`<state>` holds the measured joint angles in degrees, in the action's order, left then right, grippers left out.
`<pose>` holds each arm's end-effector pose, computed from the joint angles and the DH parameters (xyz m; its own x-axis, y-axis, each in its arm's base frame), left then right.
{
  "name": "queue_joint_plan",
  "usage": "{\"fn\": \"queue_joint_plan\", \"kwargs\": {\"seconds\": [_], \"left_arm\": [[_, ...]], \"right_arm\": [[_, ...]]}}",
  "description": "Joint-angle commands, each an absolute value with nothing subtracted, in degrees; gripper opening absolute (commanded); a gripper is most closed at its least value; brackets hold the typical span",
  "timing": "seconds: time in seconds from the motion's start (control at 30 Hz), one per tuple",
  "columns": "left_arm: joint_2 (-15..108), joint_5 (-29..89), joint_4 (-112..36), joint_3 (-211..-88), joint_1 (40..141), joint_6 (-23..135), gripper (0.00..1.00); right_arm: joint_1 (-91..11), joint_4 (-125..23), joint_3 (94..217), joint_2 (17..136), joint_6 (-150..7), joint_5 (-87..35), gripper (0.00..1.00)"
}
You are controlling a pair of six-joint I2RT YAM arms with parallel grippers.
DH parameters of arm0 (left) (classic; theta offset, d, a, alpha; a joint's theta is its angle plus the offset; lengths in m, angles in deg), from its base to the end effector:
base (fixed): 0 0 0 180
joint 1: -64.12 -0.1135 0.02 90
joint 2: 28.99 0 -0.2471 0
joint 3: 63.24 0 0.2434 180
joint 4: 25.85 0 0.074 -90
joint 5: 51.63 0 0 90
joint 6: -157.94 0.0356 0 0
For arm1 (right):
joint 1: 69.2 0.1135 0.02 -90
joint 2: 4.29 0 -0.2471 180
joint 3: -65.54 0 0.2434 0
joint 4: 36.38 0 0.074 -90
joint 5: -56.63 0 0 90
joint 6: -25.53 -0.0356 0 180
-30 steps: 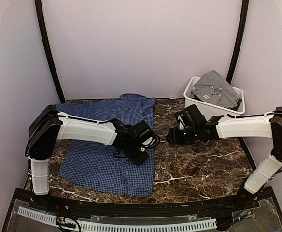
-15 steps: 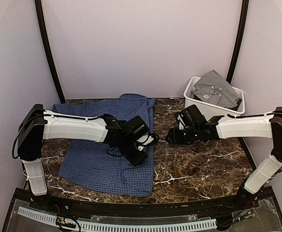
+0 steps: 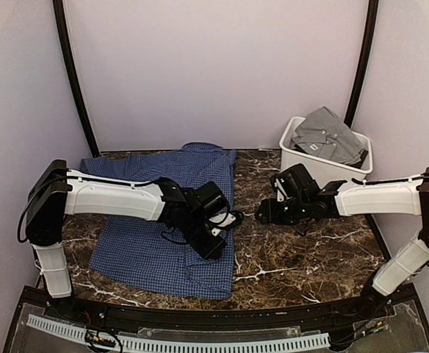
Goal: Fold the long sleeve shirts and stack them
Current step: Adjust the sleeve of the 1/3-folded shirt.
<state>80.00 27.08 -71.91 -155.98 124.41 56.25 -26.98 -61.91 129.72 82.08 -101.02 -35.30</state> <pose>0.1846 -0.3376 0.1826 -0.6115 0.6707 -0.4199 0.7893 0.5544 -0.2639 0.2255 0.2030 0.1871 -0.8301 0.0504 -0.5553 -0.1997 0.9029 0.3806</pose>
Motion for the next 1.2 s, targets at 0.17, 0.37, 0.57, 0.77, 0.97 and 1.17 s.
{"fn": "queue_joint_plan", "kwargs": {"seconds": [0.17,0.37,0.57,0.77,0.97,1.17], "left_arm": [[81.95,29.28,-71.3,-159.82,124.61,52.84,0.02],[80.12,29.23,-71.84,-160.4,122.04,51.77,0.38],[78.21,32.09,-70.03,-163.03,113.77,50.13,0.44],[83.41,36.49,-67.28,-173.9,102.82,50.04,0.42],[94.13,36.85,-66.66,-188.41,96.56,53.79,0.41],[103.16,31.11,-65.48,-196.94,93.52,57.22,0.42]], "right_arm": [[-26.31,-59.87,129.16,81.03,-101.78,-34.86,0.62],[-26.31,-59.93,131.32,82.78,-100.92,-34.92,0.64],[-26.6,-59.85,138.65,88.54,-99.09,-34.69,0.64],[-27.09,-58.4,142.77,93.66,-98.67,-32.17,0.64],[-27.54,-58.36,144.51,96.5,-98.35,-31.18,0.64],[-27.67,-58.47,144.56,97.61,-98.55,-30.71,0.63]]}}
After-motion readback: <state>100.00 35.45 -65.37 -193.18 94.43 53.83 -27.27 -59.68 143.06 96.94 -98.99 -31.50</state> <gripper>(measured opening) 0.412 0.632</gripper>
